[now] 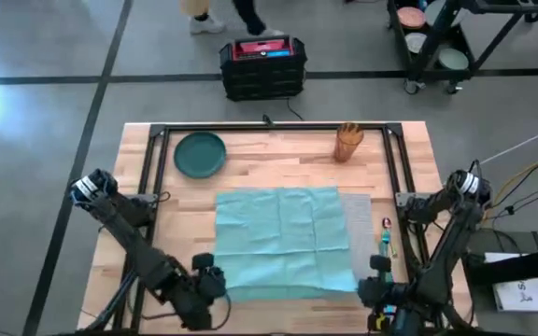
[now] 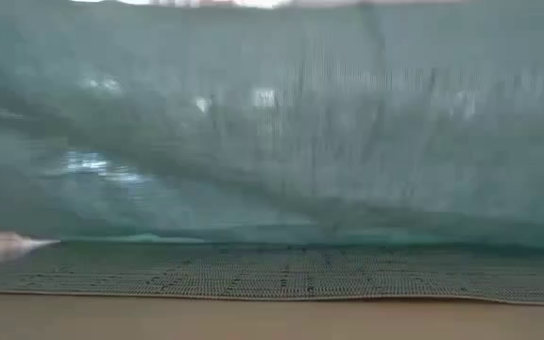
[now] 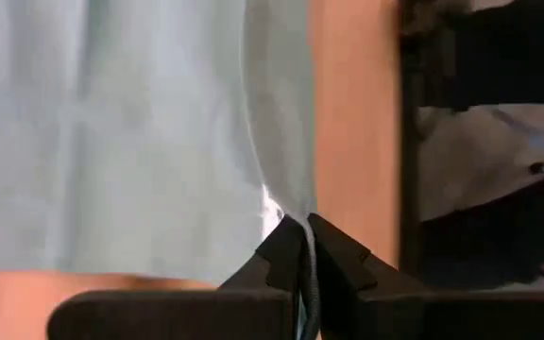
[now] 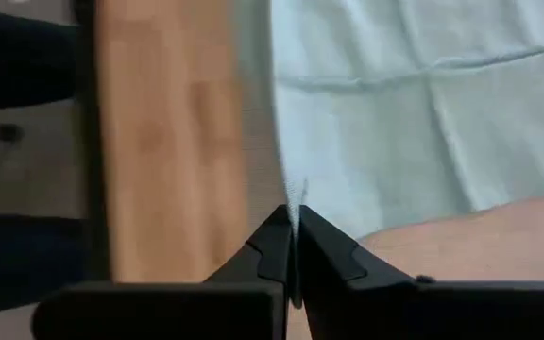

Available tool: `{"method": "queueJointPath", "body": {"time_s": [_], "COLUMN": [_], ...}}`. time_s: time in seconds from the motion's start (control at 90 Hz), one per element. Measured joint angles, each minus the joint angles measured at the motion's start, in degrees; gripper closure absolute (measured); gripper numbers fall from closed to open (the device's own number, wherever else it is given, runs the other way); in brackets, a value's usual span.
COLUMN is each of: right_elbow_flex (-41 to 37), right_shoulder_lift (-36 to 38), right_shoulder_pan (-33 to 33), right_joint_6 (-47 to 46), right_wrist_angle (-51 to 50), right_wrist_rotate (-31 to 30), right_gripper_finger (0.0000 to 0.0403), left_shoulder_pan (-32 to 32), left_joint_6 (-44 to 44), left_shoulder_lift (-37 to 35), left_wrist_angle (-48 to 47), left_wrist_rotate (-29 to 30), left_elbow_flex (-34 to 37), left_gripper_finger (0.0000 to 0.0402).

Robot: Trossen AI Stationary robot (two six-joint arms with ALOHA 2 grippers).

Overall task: Set table place
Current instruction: Fold the light blue table napkin

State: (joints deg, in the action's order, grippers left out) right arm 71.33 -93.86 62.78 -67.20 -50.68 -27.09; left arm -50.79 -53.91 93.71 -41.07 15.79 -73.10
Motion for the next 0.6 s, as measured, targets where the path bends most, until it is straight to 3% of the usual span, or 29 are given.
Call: {"method": "queueJointPath", "body": {"time_s": [0.311, 0.433, 0.6], "right_elbow_flex": [-0.4, -0.4, -0.4], "right_shoulder_lift": [-1.5, -2.0, -0.7], "right_shoulder_pan": [1.5, 0.9, -2.0], "right_joint_6": [3.0, 4.9, 3.8], "right_wrist_angle": [12.5, 12.0, 4.4], "right_wrist_rotate": [0.0, -0.4, -4.7], "right_gripper_finger": [0.0403, 0.0403, 0.0403], "left_shoulder_pan": [-6.7, -6.9, -6.4], "left_joint_6": [-5.0, -4.8, -5.4], "left_shoulder_lift": [0.3, 0.2, -1.0], "left_wrist_angle": [13.1, 10.7, -0.1], "left_wrist_rotate": [8.5, 9.1, 12.6], "left_elbow_flex": [4.0, 3.3, 1.9], "left_gripper_finger": [0.0402, 0.0401, 0.0401]}}
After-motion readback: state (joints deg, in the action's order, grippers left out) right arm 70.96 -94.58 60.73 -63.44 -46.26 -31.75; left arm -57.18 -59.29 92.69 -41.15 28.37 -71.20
